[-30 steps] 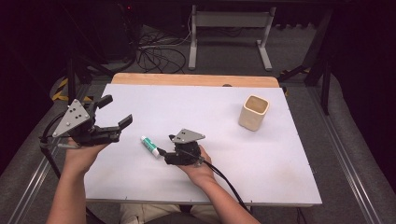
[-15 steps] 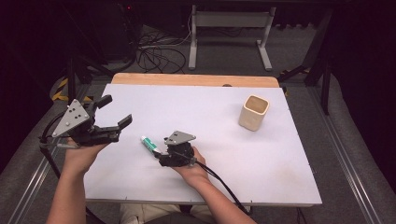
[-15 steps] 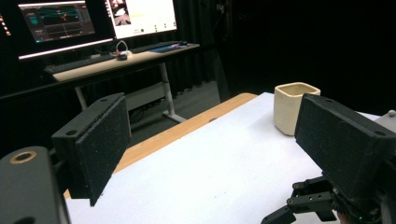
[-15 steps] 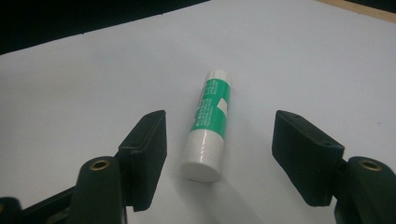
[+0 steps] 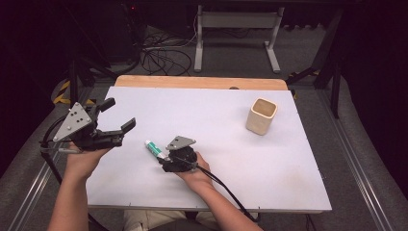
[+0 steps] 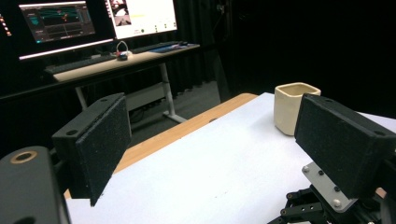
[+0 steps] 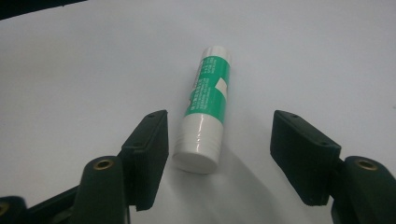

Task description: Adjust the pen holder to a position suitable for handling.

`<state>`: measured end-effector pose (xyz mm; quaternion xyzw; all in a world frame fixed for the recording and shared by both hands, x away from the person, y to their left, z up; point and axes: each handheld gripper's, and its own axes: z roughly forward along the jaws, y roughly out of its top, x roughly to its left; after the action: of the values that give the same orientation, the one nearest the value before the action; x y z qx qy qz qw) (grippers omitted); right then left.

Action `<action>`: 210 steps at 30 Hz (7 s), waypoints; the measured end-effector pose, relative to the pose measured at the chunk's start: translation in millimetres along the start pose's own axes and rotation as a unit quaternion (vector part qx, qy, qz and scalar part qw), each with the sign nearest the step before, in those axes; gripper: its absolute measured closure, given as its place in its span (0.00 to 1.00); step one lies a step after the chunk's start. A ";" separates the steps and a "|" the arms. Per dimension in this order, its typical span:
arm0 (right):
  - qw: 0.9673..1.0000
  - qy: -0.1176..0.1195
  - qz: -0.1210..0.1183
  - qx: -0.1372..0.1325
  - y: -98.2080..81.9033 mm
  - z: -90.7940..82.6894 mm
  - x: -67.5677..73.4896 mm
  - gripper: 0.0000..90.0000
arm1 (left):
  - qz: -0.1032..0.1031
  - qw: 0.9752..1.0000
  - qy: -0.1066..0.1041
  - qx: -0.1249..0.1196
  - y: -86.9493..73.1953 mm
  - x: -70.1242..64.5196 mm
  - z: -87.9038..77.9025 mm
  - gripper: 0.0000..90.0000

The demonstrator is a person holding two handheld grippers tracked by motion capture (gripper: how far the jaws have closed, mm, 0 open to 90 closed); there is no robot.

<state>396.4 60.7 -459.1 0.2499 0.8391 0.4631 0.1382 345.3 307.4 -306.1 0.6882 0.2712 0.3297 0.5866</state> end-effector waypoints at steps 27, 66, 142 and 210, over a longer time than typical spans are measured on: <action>0.998 -0.008 -0.021 0.057 3.7 13.3 7.9 0.58 | 0.001 1.000 -0.002 0.003 -0.9 0.2 0.4 0.14; 0.999 -0.006 -0.008 -0.032 20.5 -33.5 -11.5 0.73 | 0.020 0.999 -0.012 0.025 -10.7 1.3 7.2 0.18; 0.997 0.038 0.025 -0.065 50.0 -68.4 -16.0 0.73 | 0.277 0.941 -0.074 0.180 -85.1 -45.5 71.7 0.61; 0.983 0.010 0.057 -0.177 15.9 -148.9 -89.6 0.22 | 0.144 0.979 -0.077 0.119 -66.4 -46.7 77.2 0.73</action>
<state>407.0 -86.6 -366.3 0.2644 0.7298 0.6136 0.1449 376.1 234.3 -385.2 0.8080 0.1609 0.3224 0.4662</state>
